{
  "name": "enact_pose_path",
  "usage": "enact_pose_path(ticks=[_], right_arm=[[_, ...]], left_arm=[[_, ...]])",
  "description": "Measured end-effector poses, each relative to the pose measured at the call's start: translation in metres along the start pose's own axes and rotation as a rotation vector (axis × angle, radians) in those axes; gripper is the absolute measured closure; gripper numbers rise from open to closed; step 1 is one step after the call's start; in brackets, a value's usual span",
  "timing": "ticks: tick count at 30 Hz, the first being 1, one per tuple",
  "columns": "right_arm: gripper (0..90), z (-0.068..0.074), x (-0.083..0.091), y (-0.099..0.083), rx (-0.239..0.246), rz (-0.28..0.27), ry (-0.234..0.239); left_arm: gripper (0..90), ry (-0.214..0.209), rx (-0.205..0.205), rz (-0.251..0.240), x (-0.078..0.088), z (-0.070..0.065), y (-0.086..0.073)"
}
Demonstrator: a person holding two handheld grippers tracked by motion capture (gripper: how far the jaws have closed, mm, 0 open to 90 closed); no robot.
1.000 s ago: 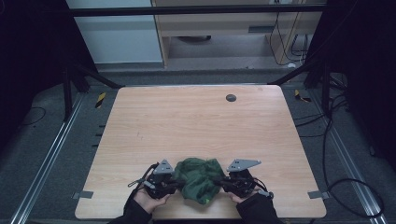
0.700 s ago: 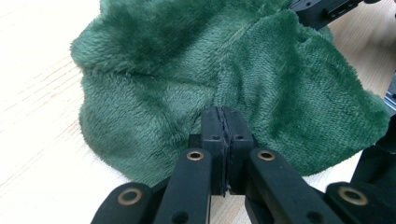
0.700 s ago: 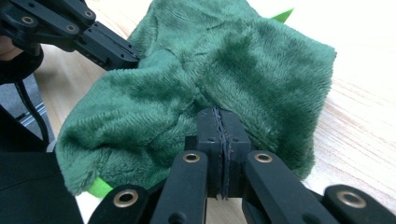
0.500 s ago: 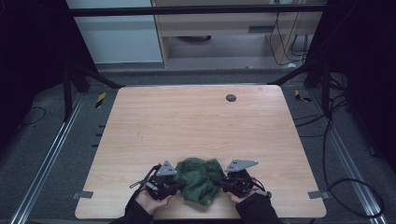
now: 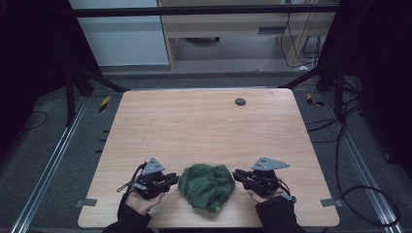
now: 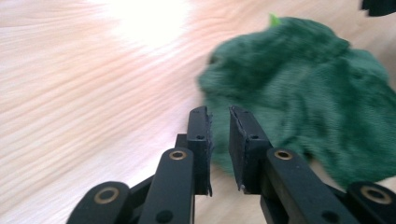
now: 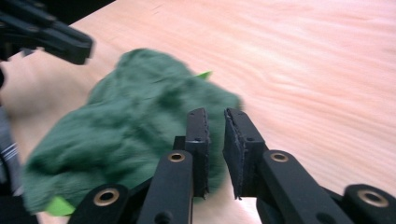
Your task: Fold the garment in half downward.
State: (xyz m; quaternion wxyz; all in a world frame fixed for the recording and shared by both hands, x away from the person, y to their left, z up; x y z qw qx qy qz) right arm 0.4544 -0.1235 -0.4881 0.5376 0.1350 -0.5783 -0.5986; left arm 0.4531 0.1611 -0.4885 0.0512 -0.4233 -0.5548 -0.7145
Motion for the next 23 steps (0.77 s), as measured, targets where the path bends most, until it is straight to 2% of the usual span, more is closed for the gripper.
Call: enact_pose_path(ticks=[1, 5, 6, 7, 8, 9, 11, 12, 15, 16, 17, 19, 20, 21, 22, 23], right_arm=[[78.2, 0.0, 0.0, 0.0, 0.0, 0.0, 0.0], [73.9, -0.015, 0.012, 0.0, -0.019, -0.017, -0.064], [71.9, -0.022, 0.017, -0.001, -0.032, -0.024, -0.087], [71.9, -0.022, 0.017, -0.001, -0.032, -0.024, -0.087], [69.1, -0.028, 0.022, -0.002, -0.042, -0.026, -0.113], [67.5, -0.031, 0.024, -0.003, -0.05, -0.026, -0.123], [65.8, -0.034, 0.025, -0.004, -0.056, -0.027, -0.135], [62.3, -0.041, 0.029, -0.006, -0.064, -0.023, -0.162], [58.4, -0.047, 0.032, -0.008, -0.075, -0.023, -0.182], [54.0, -0.054, 0.035, -0.01, -0.088, -0.016, -0.208], [54.0, -0.054, 0.035, -0.01, -0.088, -0.016, -0.208], [47.5, -0.063, 0.039, -0.014, -0.095, -0.007, -0.258], [47.5, -0.063, 0.039, -0.014, -0.095, -0.007, -0.258], [42.7, -0.069, 0.042, -0.016, -0.1, -0.002, -0.287], [40.5, -0.072, 0.044, -0.017, -0.105, -0.006, -0.299], [40.5, -0.072, 0.044, -0.017, -0.105, -0.006, -0.299]], left_arm=[[77.9, 0.013, 0.007, -0.001, 0.001, 0.005, -0.001], [72.9, 0.066, 0.034, -0.01, 0.003, 0.022, -0.003], [69.0, 0.082, 0.037, -0.012, 0.003, 0.026, -0.004], [69.0, 0.096, 0.044, -0.013, 0.003, 0.031, -0.005], [65.8, 0.119, 0.061, -0.014, 0.003, 0.039, -0.007], [64.2, 0.119, 0.061, -0.014, 0.003, 0.039, -0.007], [62.3, 0.14, 0.074, -0.017, 0.004, 0.046, -0.009], [58.4, 0.161, 0.083, -0.022, 0.004, 0.053, -0.01], [55.0, 0.182, 0.094, -0.023, 0.004, 0.06, -0.012], [51.3, 0.201, 0.106, -0.023, 0.003, 0.067, -0.014], [50.0, 0.201, 0.106, -0.023, 0.003, 0.067, -0.014], [47.8, 0.229, 0.121, -0.017, 0.001, 0.078, -0.018], [46.9, 0.229, 0.121, -0.017, 0.001, 0.078, -0.018], [45.9, 0.235, 0.127, -0.017, 0.001, 0.081, -0.019], [44.9, 0.253, 0.135, -0.021, 0.0, 0.088, -0.02], [43.6, 0.253, 0.135, -0.021, 0.0, 0.088, -0.02]])
Point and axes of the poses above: each handheld gripper's, and its own axes: x roughly backward along the jaws, y roughly out of its top, z roughly to its left, the point moved 6 cm from there along -x, roughly forward along the jaws, and after that the axes turned 13 degrees about y, right-handed, at the moved point
